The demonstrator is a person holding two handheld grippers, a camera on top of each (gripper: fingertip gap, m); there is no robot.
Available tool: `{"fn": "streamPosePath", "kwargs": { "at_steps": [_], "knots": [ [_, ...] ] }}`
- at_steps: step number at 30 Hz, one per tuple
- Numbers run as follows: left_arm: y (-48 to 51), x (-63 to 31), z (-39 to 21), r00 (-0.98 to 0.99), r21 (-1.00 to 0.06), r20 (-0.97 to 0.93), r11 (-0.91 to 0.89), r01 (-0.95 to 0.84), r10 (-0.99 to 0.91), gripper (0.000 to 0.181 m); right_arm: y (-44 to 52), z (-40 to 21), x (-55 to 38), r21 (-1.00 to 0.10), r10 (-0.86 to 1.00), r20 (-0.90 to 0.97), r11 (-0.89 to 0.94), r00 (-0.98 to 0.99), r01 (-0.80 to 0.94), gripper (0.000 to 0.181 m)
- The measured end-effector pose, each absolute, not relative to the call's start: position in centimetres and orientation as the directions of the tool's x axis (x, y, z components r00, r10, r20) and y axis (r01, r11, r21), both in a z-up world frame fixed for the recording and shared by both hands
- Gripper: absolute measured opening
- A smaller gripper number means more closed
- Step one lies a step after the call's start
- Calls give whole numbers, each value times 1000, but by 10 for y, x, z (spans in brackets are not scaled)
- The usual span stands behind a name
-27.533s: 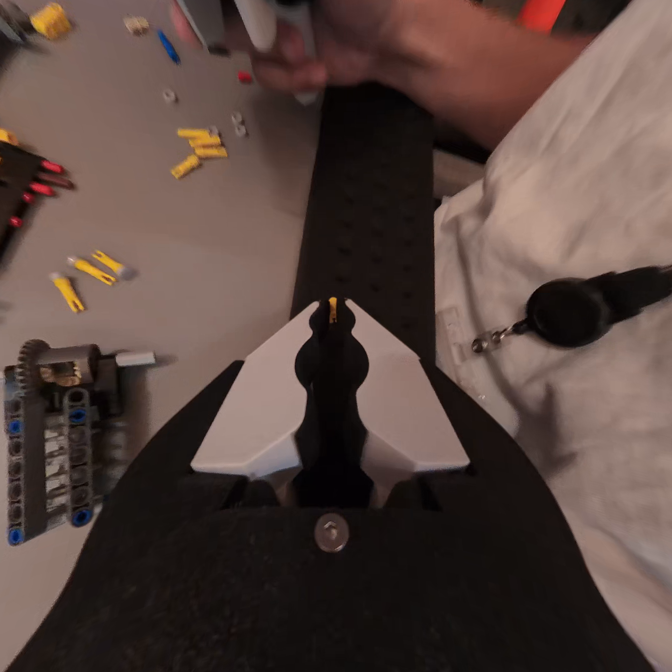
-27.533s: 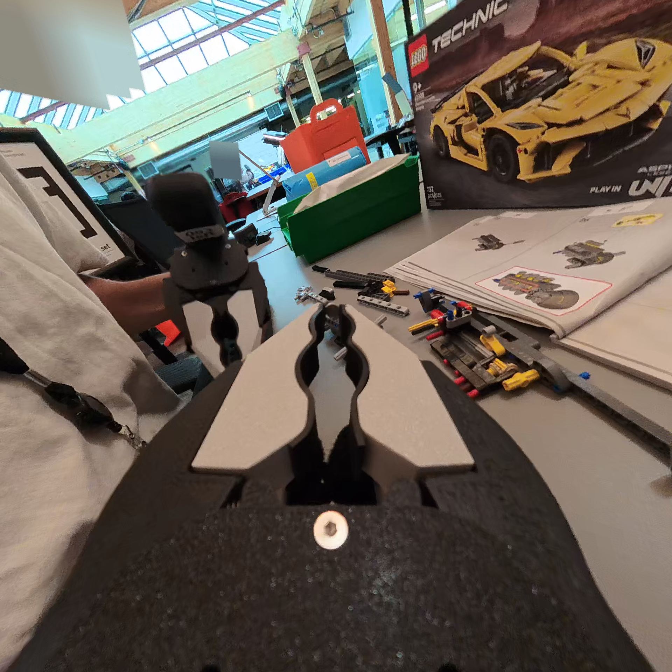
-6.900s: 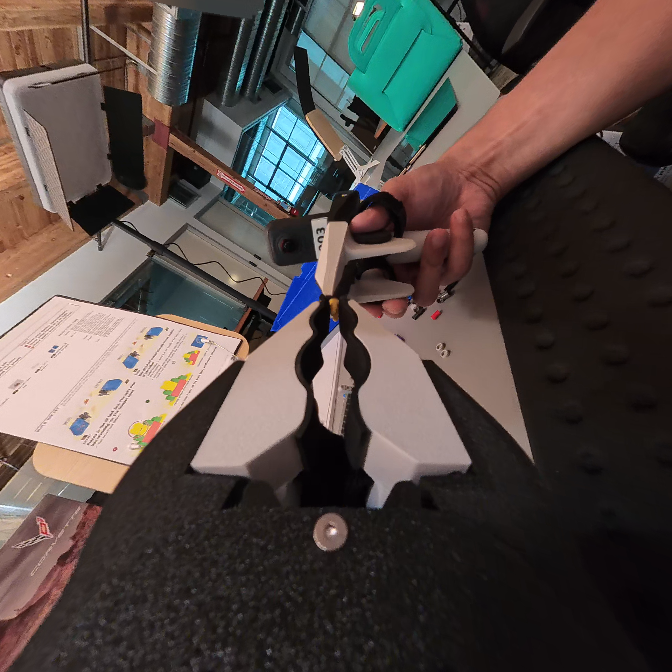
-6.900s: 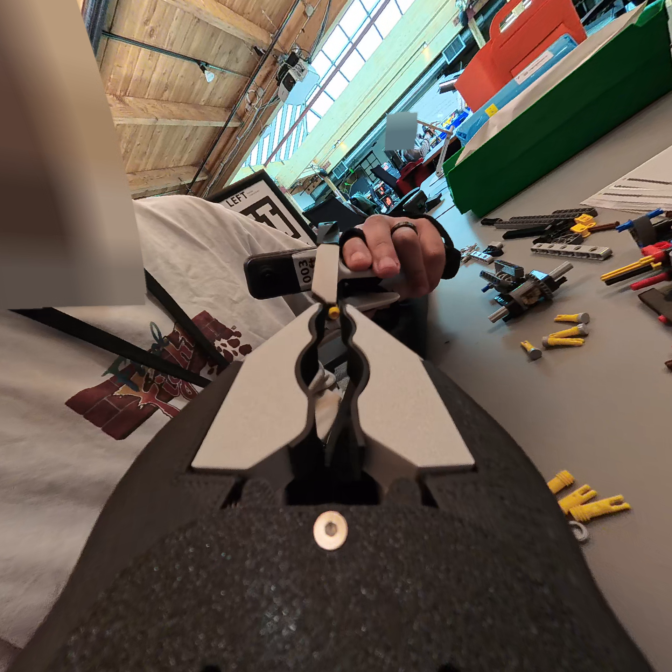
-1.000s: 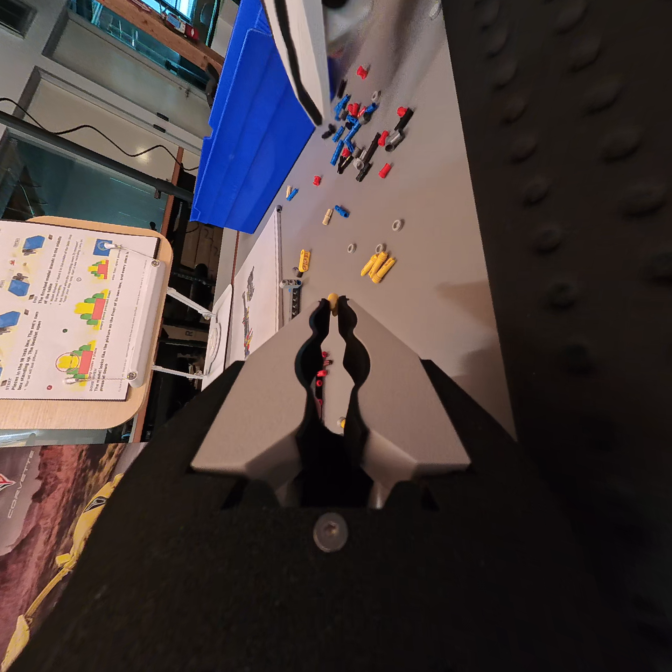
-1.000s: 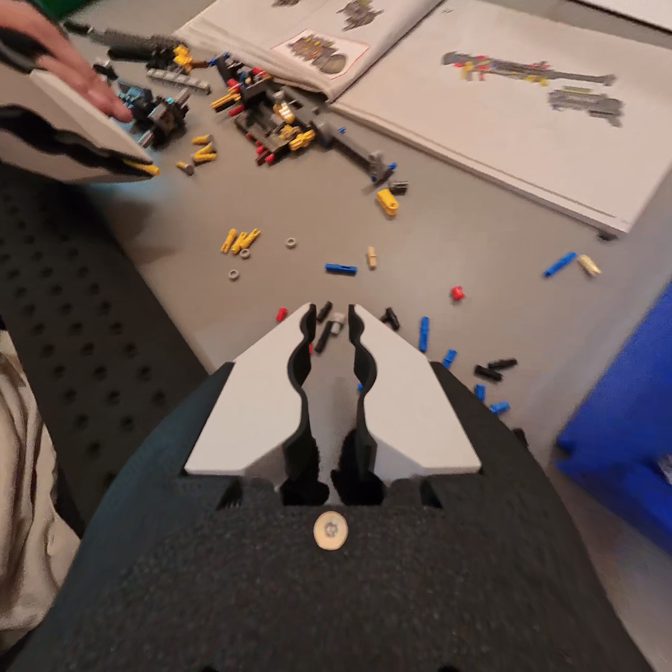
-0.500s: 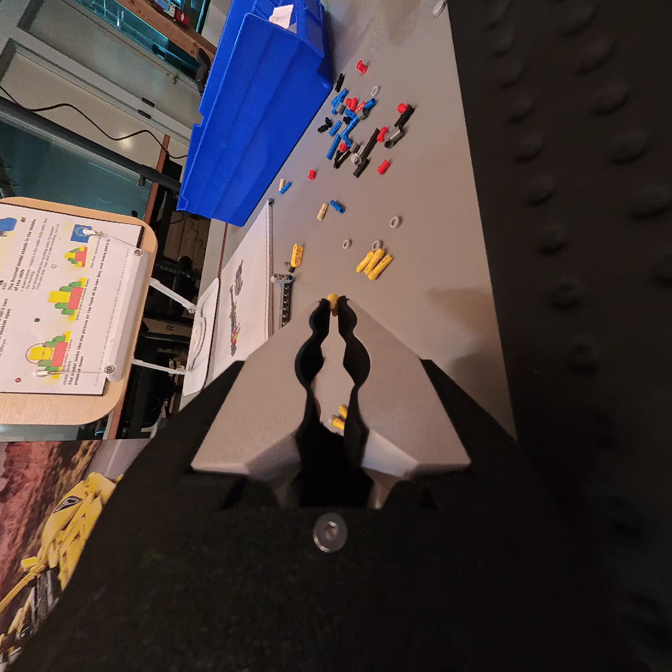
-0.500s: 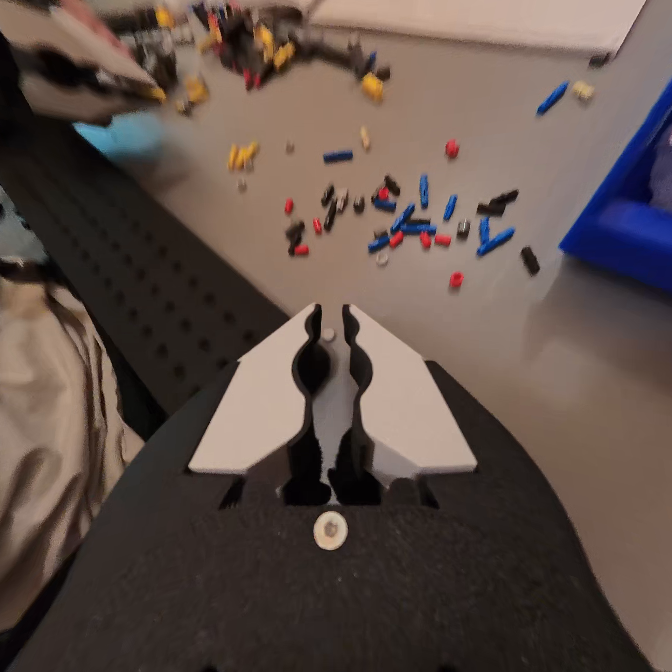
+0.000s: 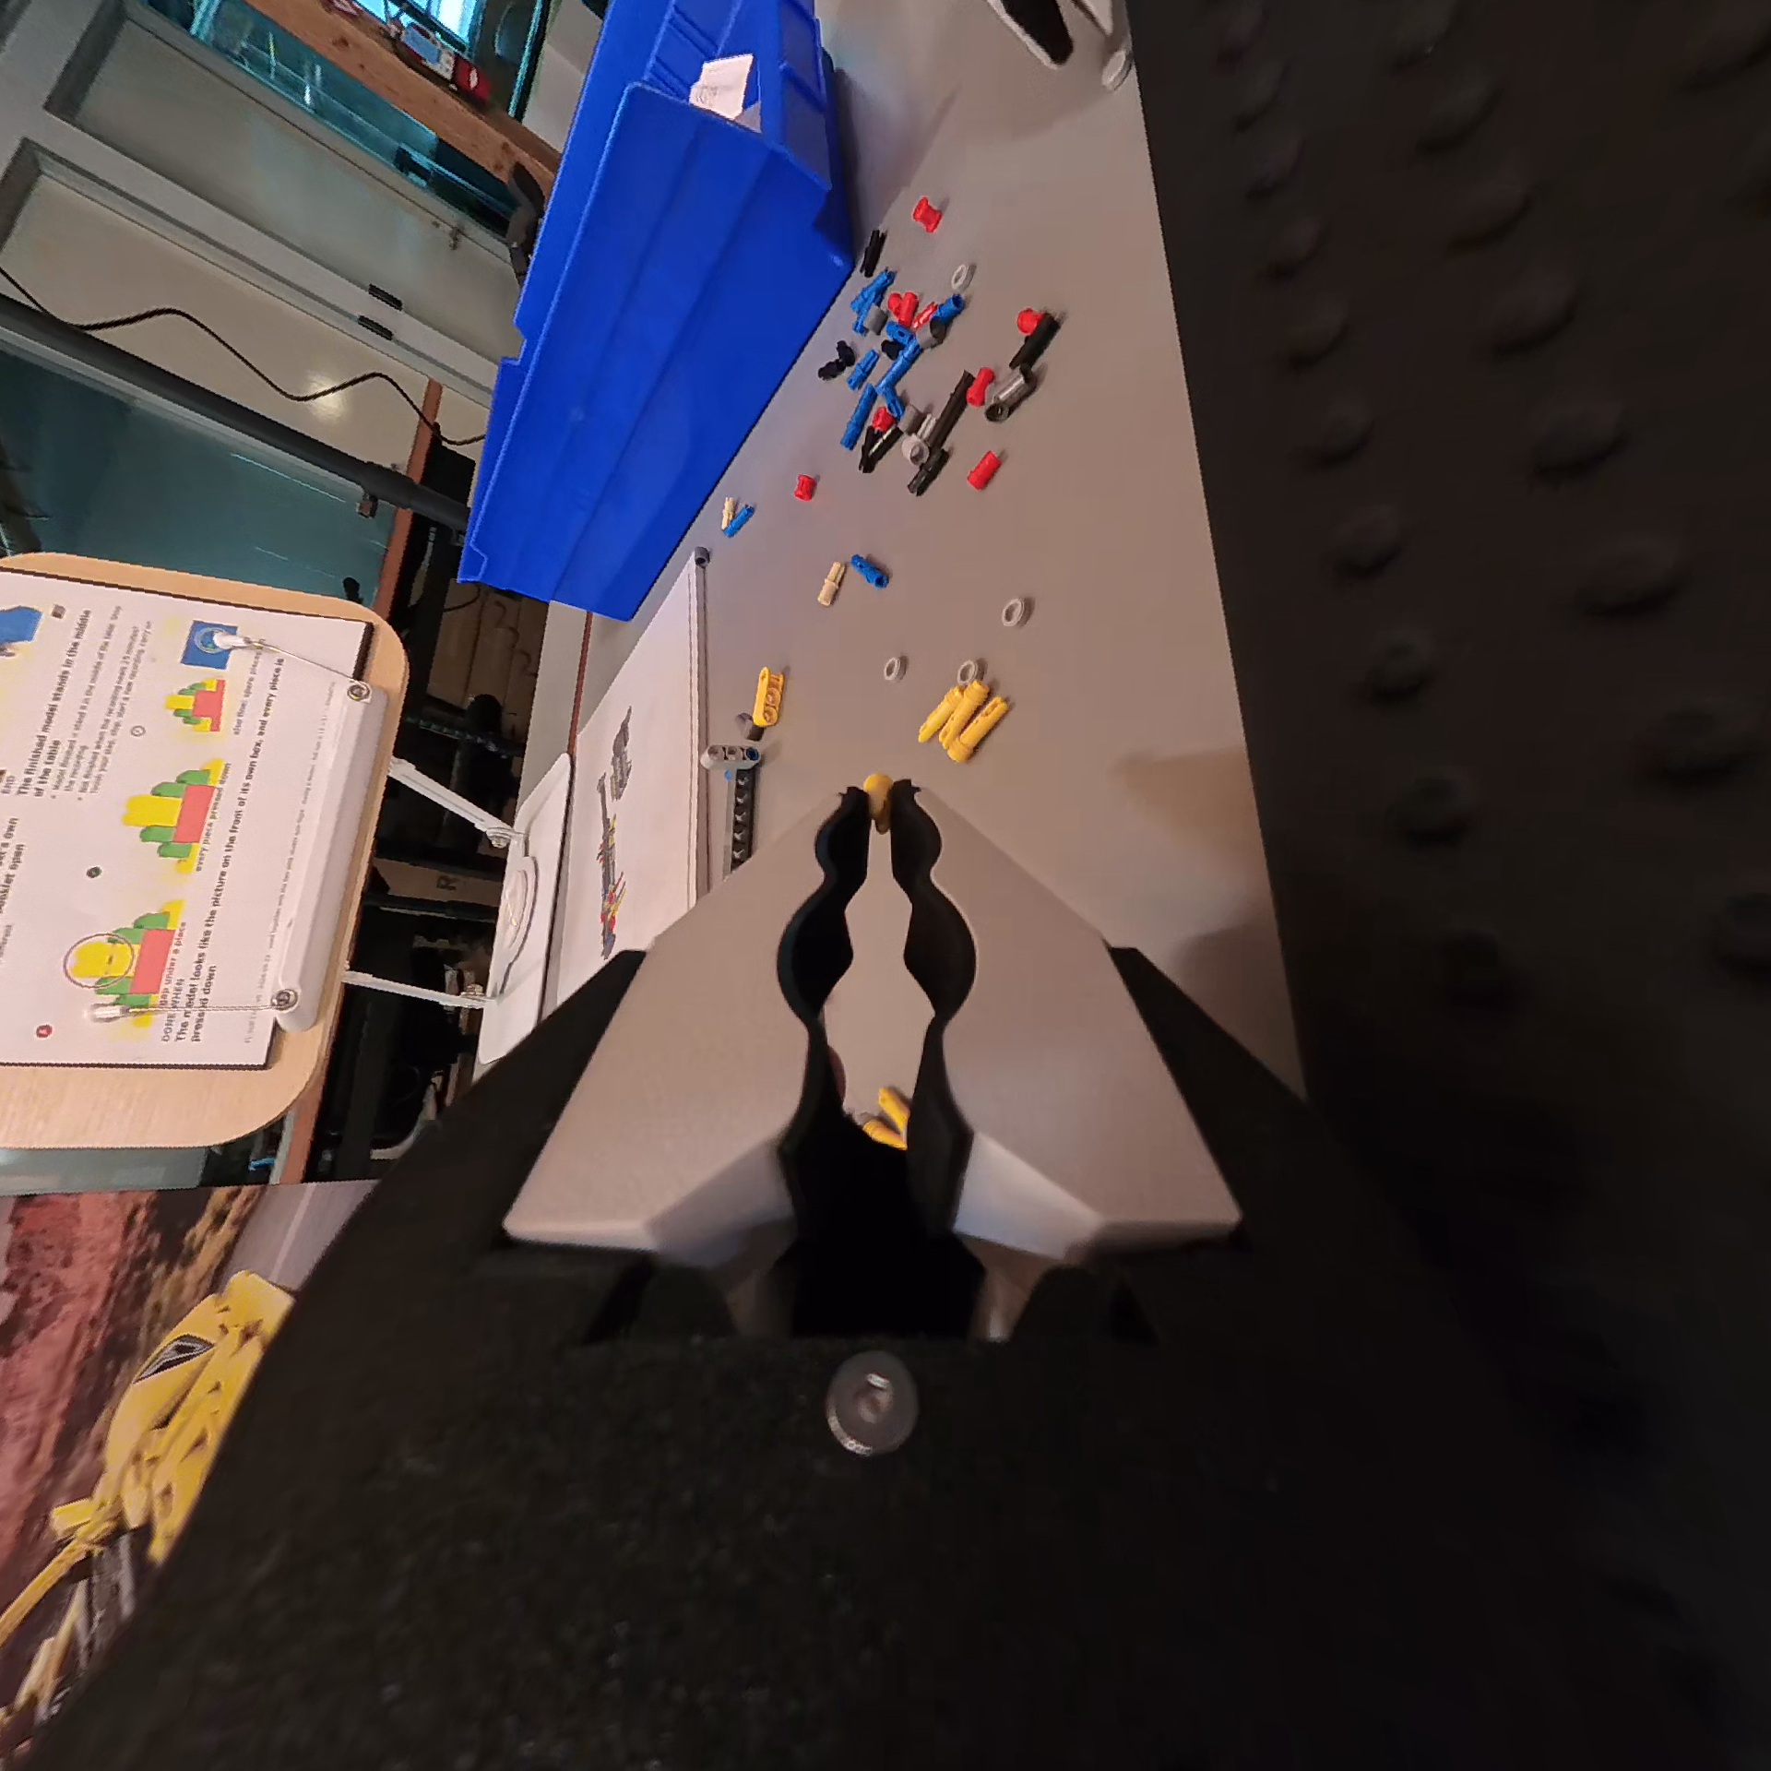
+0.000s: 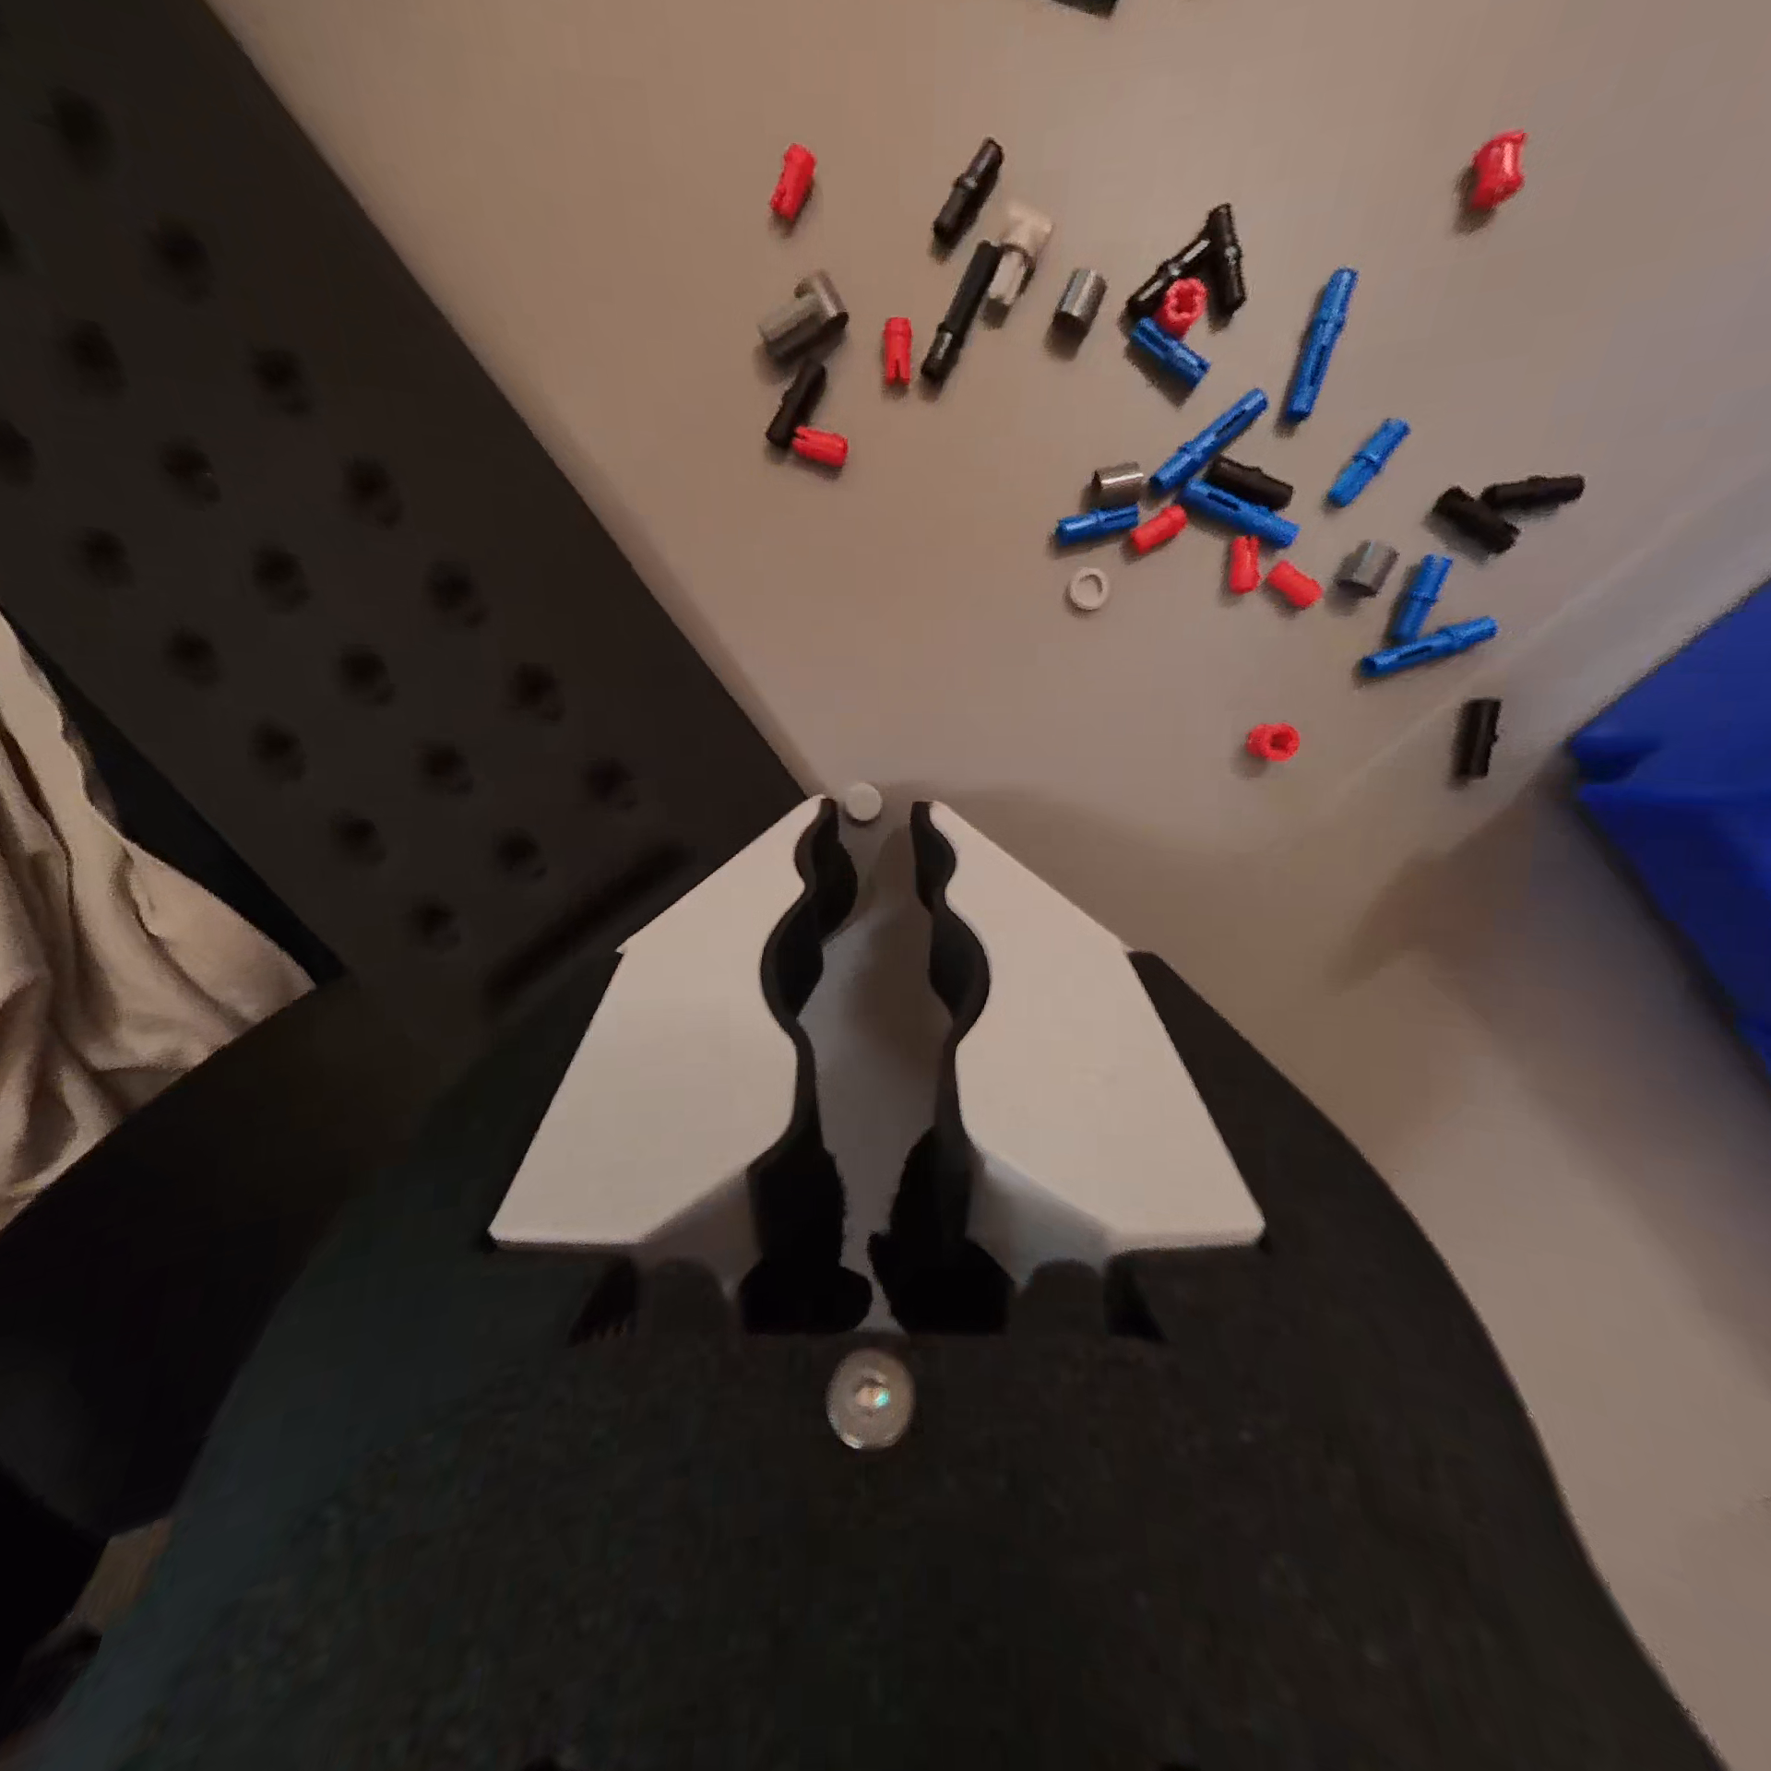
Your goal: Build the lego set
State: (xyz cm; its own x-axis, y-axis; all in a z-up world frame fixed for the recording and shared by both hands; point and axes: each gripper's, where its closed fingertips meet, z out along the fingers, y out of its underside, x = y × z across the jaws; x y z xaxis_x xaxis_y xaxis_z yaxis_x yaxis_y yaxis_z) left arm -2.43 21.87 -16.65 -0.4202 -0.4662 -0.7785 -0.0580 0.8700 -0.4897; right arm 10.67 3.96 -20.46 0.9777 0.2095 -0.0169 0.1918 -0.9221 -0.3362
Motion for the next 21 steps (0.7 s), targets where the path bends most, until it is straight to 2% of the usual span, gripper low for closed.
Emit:
{"fn": "streamPosePath", "kwargs": {
  "at_steps": [8, 12, 18, 21],
  "knots": [
    [218, -27, -166, -421, -481, -786, 876, -46, -454, 3, 41, -209, 105, -299, 372, -44, -890, 927, 343, 11],
    [221, -27, -164, -409, -477, -792, 877, -50, -454, 3, 44, -212, 109, -297, 399, -25, -878, 916, 375, 13],
    [222, -27, -164, -413, -481, -788, 875, -51, -457, 3, 54, -211, 125, -320, 399, 103, -854, 911, 410, 9],
    [221, -28, -165, -414, -476, -790, 878, -48, -452, 3, 55, -208, 125, -339, 383, 90, -856, 919, 390, 9]
  ]
}}
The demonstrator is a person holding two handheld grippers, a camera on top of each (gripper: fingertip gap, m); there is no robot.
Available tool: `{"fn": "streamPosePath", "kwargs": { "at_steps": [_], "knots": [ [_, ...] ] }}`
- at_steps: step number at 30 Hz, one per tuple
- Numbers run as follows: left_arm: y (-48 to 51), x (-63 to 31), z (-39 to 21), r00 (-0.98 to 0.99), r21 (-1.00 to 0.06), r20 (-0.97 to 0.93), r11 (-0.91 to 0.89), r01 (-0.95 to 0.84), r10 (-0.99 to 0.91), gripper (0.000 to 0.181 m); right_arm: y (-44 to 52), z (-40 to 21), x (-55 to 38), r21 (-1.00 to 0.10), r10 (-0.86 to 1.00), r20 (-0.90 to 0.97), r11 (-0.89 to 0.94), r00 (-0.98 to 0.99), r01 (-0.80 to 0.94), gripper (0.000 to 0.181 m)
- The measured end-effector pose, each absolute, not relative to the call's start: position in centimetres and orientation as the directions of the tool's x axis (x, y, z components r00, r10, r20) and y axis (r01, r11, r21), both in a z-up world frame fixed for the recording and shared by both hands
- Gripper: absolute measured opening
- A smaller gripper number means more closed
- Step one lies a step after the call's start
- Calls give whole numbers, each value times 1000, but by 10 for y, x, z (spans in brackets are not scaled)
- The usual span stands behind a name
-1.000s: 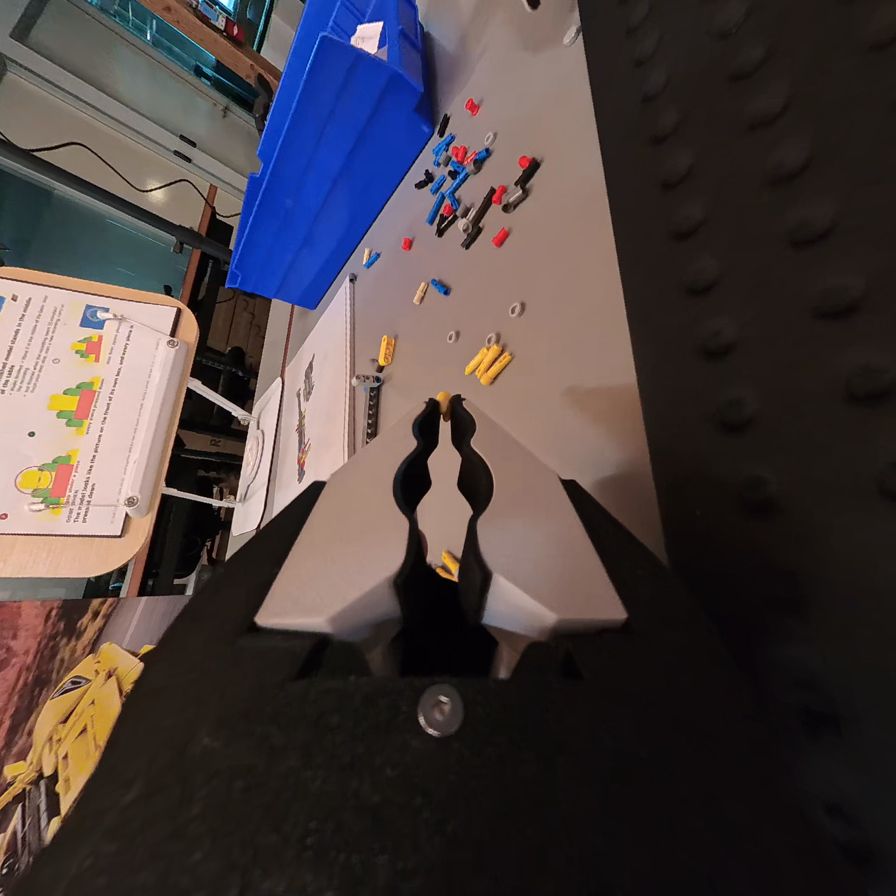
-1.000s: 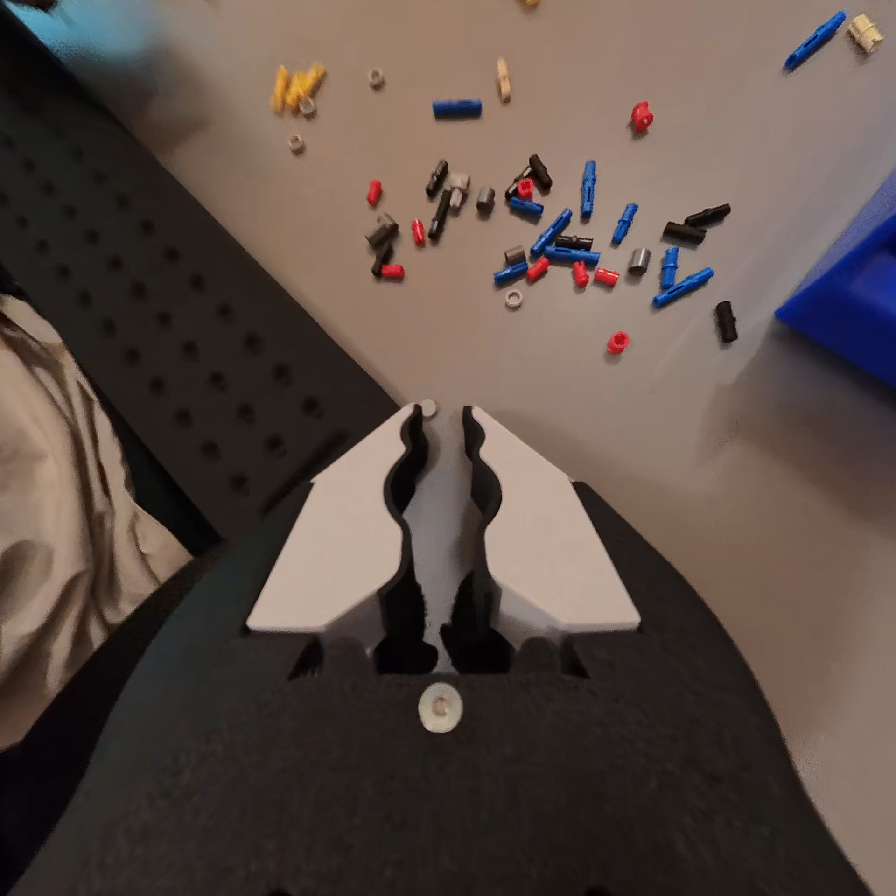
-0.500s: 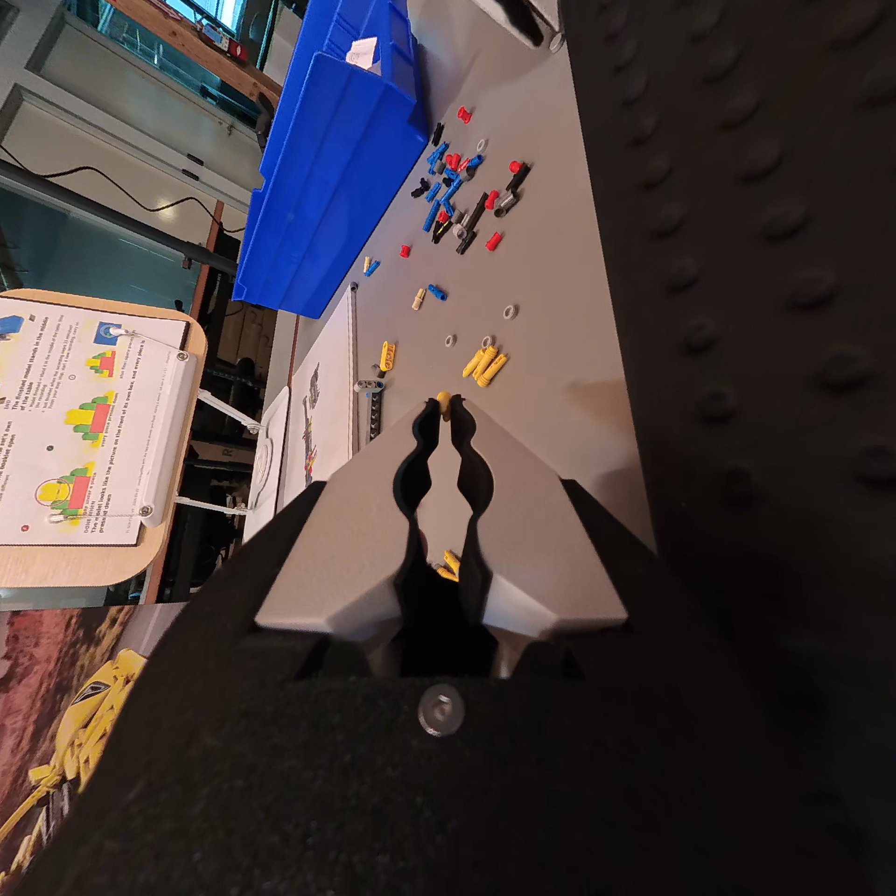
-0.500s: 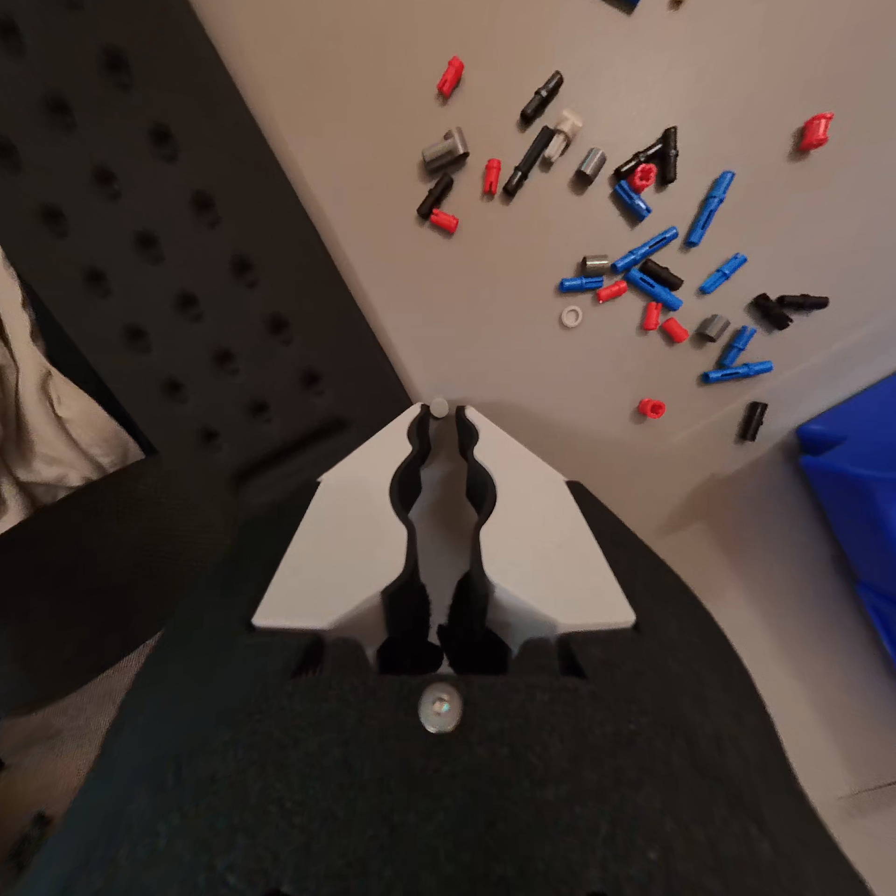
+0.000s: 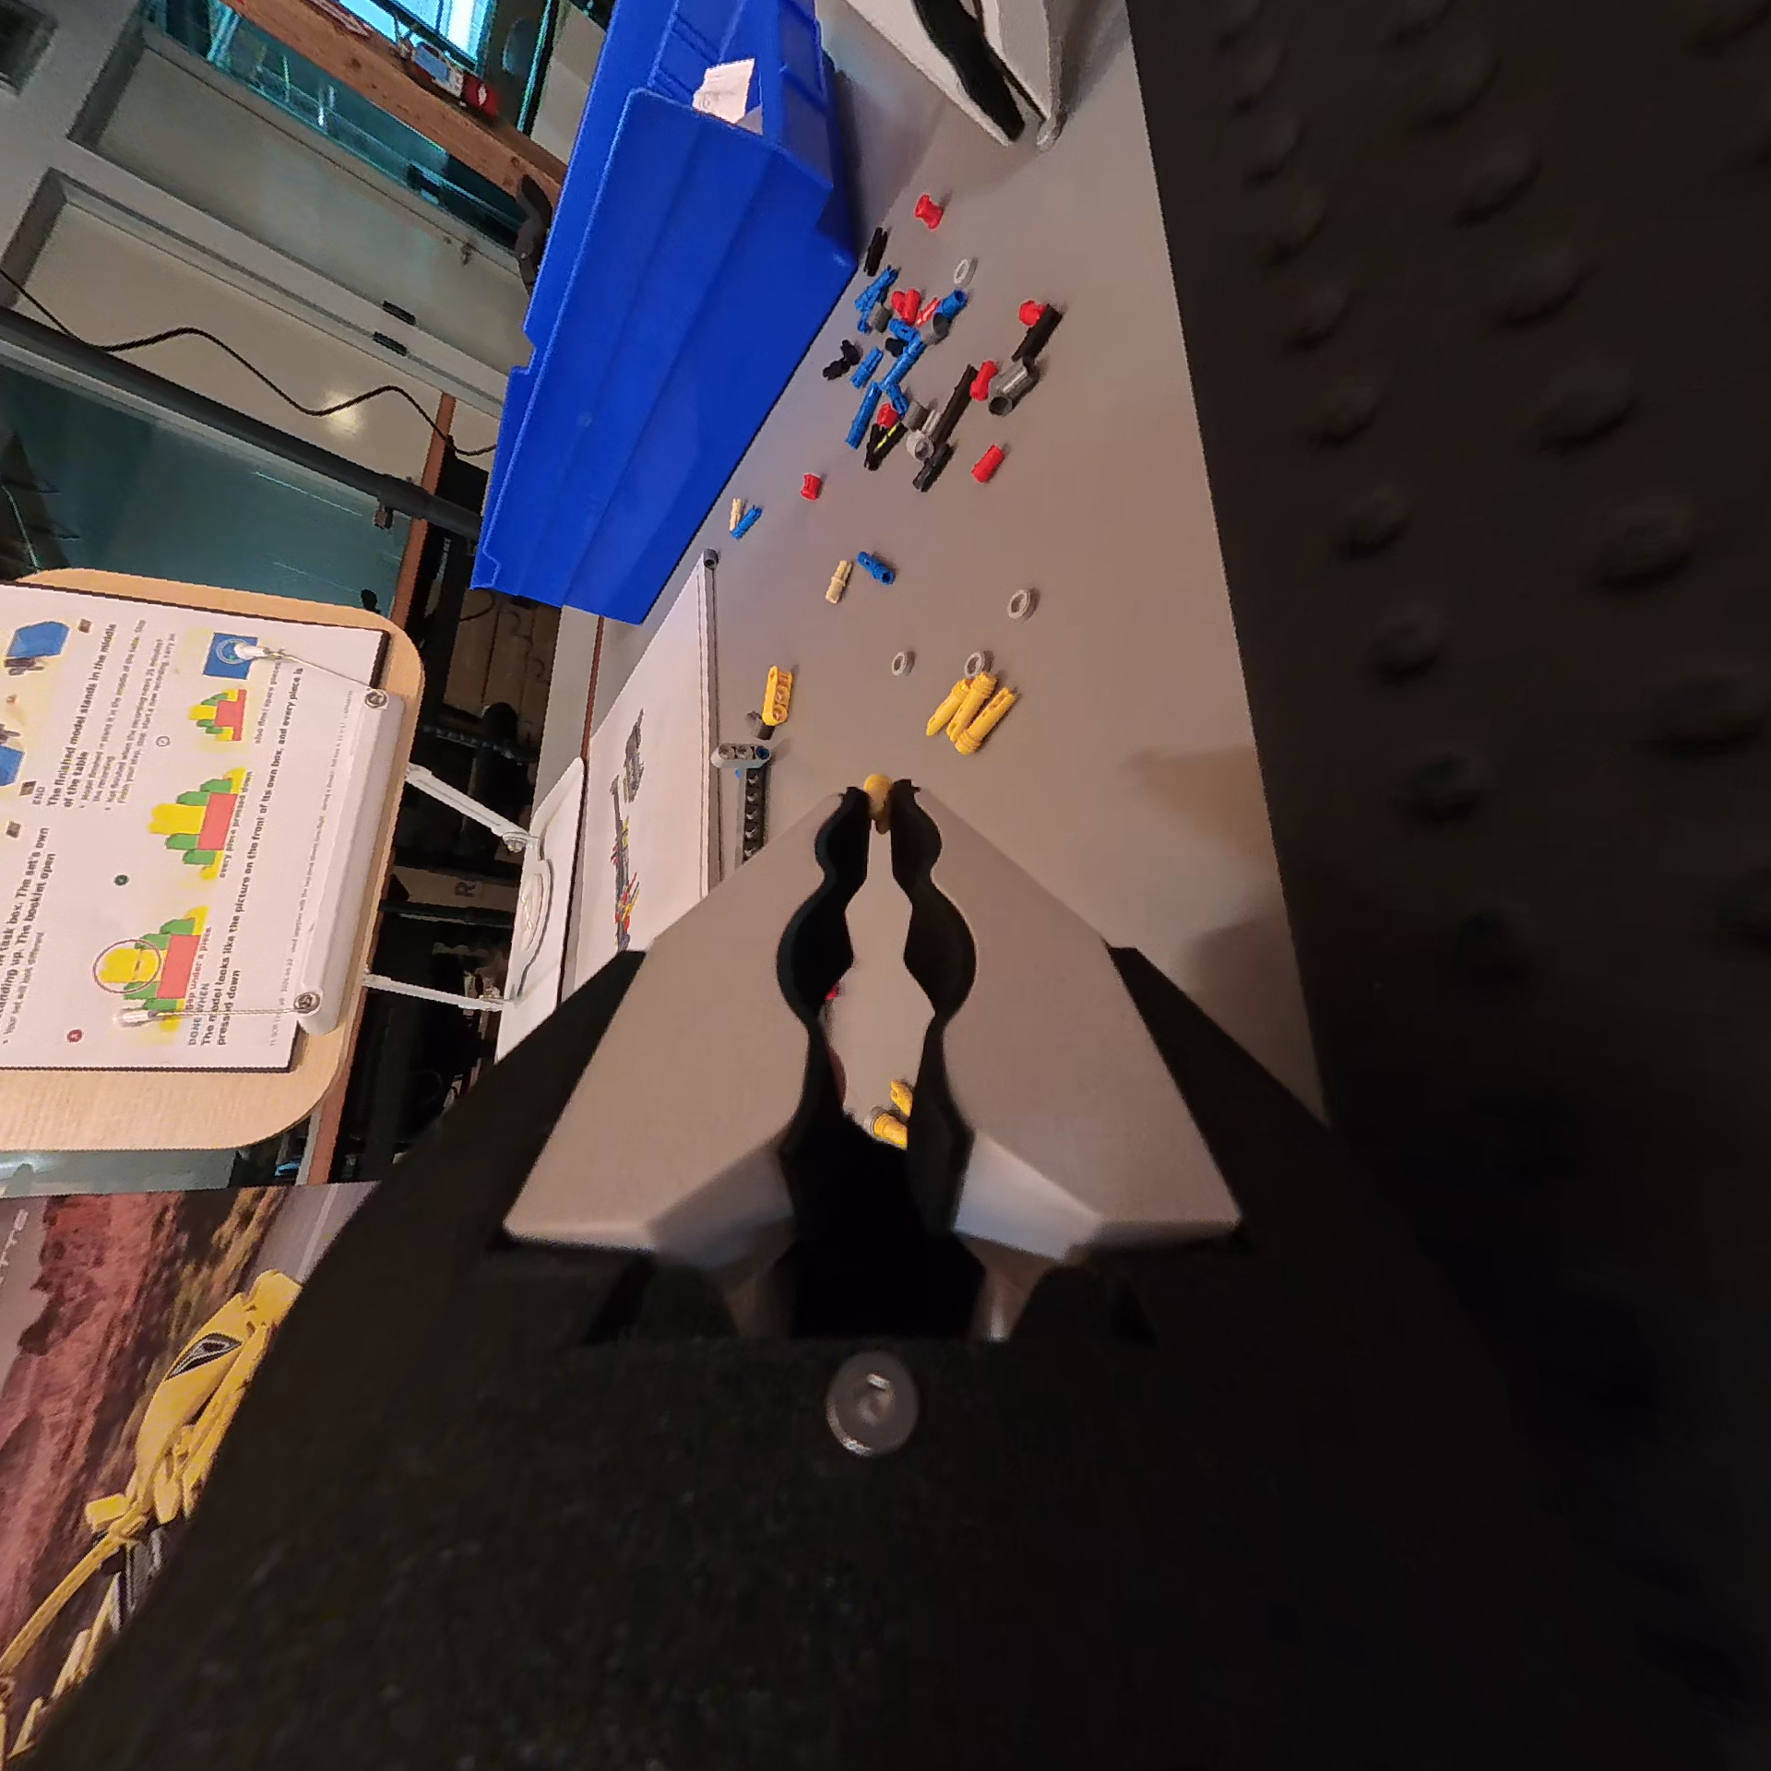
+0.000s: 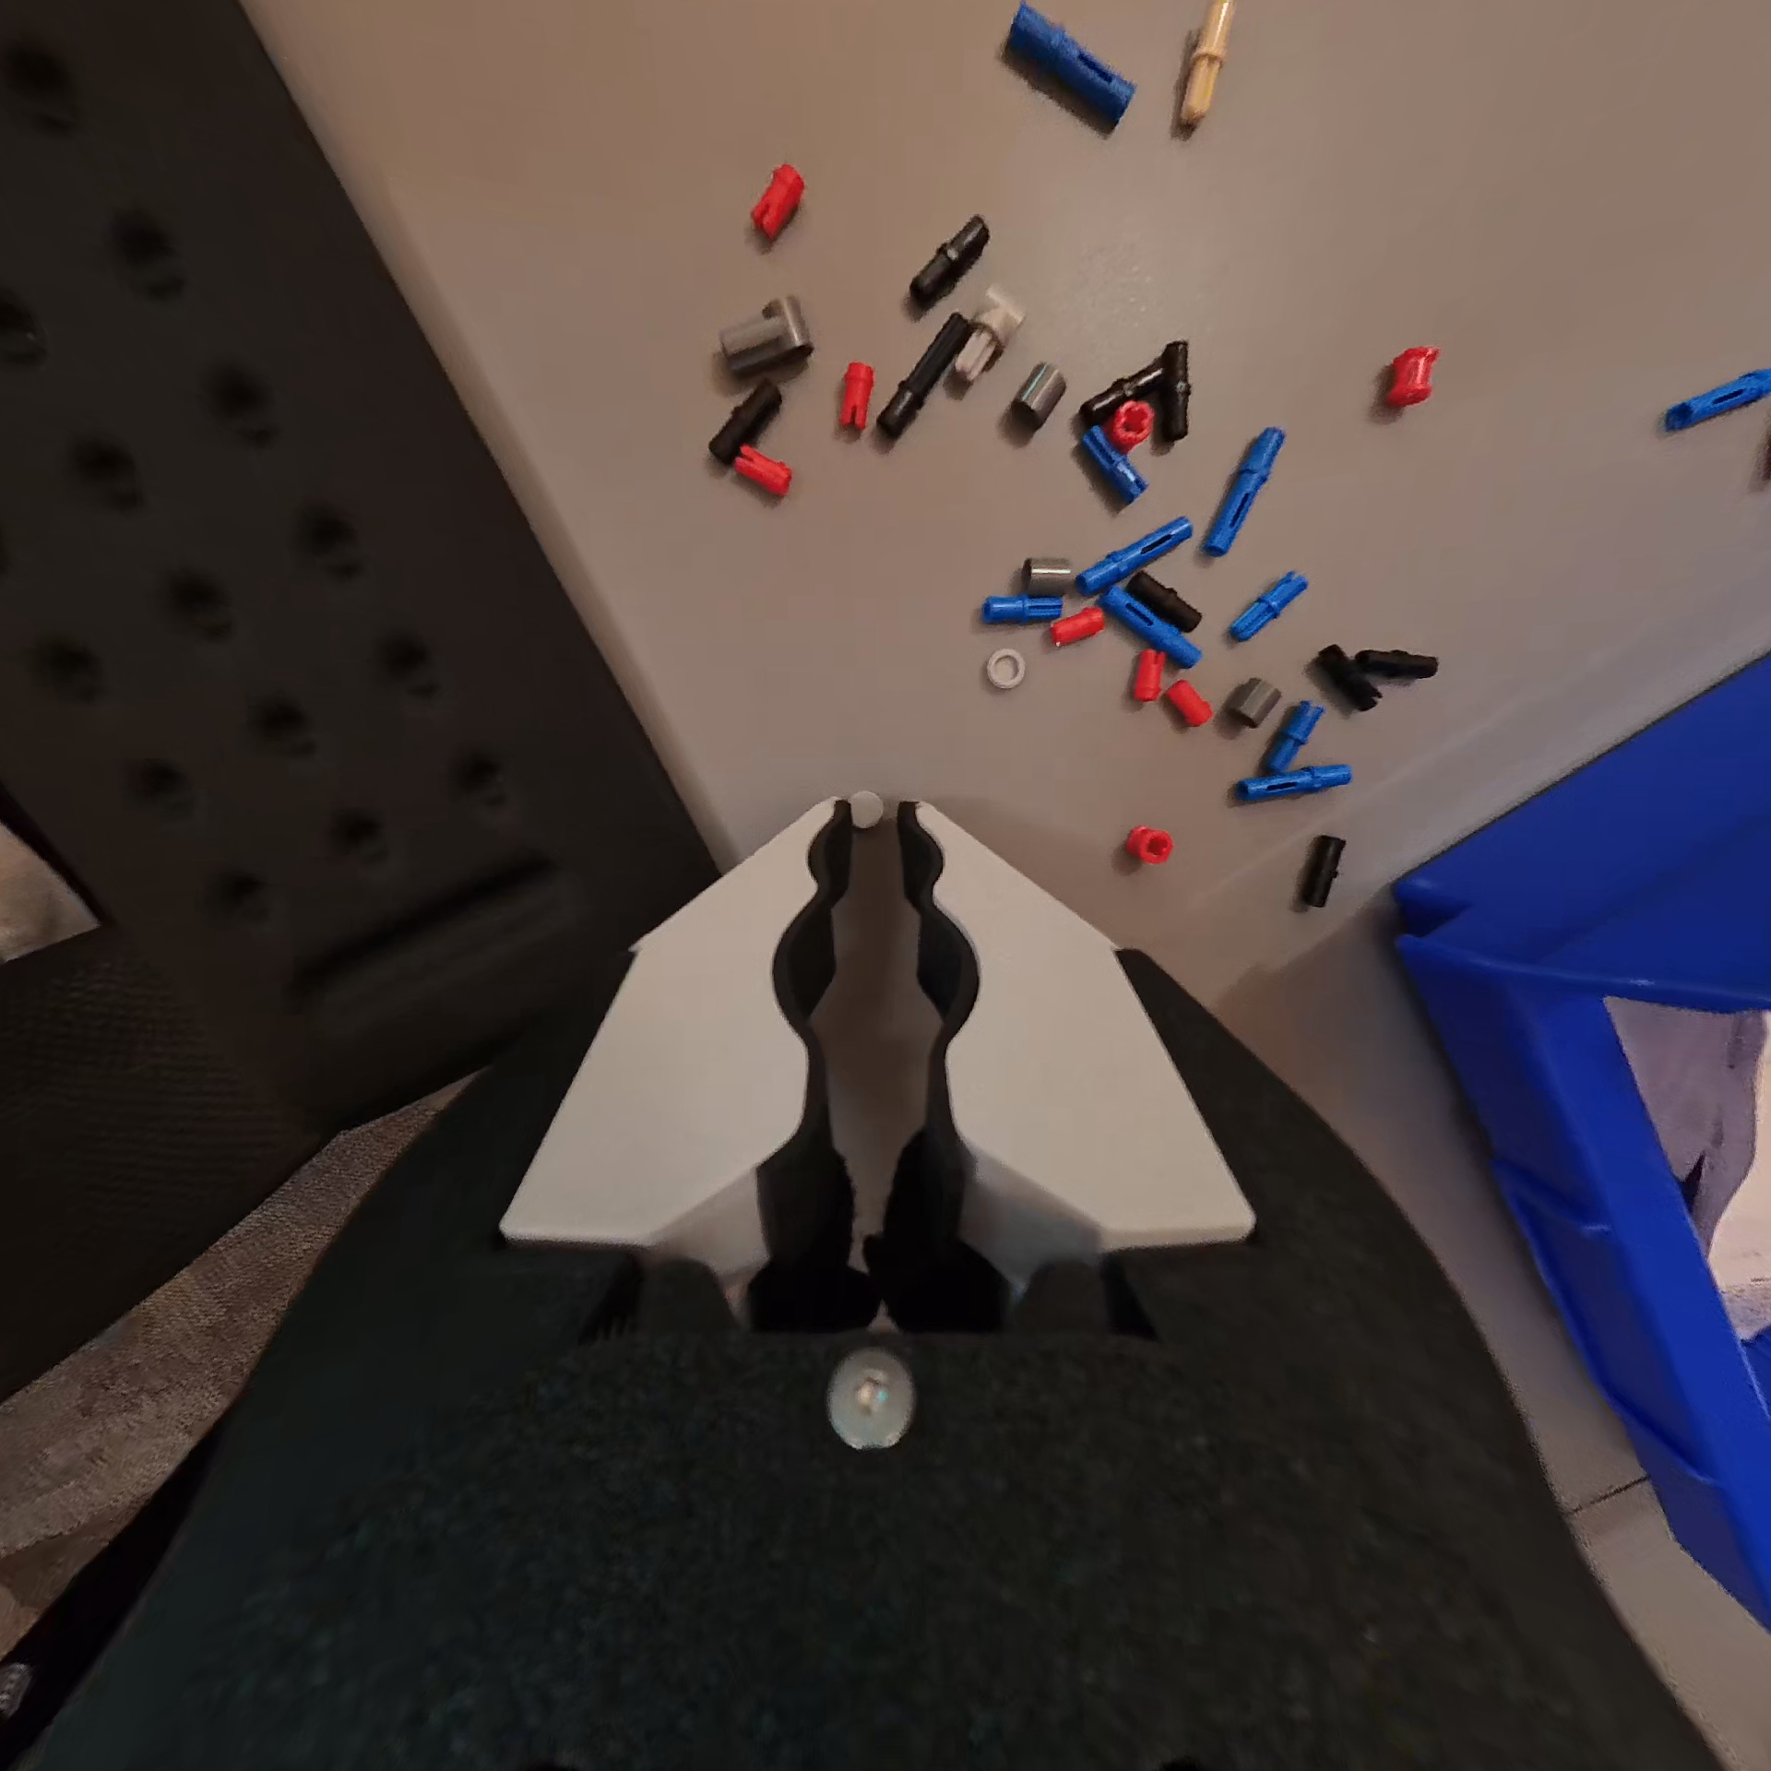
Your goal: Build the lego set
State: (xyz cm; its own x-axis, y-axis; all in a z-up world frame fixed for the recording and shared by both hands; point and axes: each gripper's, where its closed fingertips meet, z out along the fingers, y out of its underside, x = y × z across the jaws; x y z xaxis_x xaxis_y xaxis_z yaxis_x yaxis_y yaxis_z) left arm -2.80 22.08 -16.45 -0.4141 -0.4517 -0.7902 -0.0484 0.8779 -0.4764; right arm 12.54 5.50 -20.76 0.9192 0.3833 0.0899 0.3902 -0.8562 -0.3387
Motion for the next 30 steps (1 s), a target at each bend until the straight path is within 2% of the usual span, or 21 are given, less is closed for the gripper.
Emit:
{"fn": "streamPosePath", "kwargs": {
  "at_steps": [3, 19, 30],
  "knots": [
    [222, -28, -163, -411, -476, -791, 878, -50, -453, 3, 55, -203, 123, -364, 371, 54, -857, 927, 364, 11],
    [220, -29, -162, -414, -474, -793, 879, -44, -448, 3, 53, -214, 124, -326, 367, 23, -876, 930, 354, 7],
    [219, -28, -162, -413, -473, -794, 880, -40, -446, 3, 53, -213, 123, -313, 366, 17, -882, 930, 353, 10]
  ]
}}
